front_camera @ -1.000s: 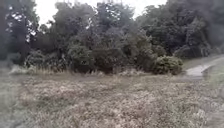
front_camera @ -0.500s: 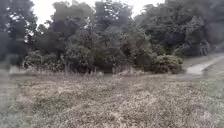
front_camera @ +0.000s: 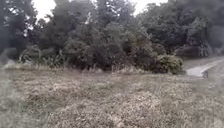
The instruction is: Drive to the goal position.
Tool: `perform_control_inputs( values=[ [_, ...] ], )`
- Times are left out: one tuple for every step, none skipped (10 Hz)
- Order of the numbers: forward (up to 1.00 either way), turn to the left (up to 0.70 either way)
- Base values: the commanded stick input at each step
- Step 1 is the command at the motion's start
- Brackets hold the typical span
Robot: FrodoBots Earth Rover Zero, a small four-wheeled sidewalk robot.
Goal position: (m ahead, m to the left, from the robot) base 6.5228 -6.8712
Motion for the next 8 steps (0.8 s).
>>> perform_control_inputs(
  values=[
    [0.45, 0.00],
    [0.45, 0.00],
    [0.45, 0.00],
    [0.45, 0.00],
    [0.45, 0.00],
    [0.45, 0.00],
    [0.45, 0.00],
    [0.45, 0.00]
  ],
)
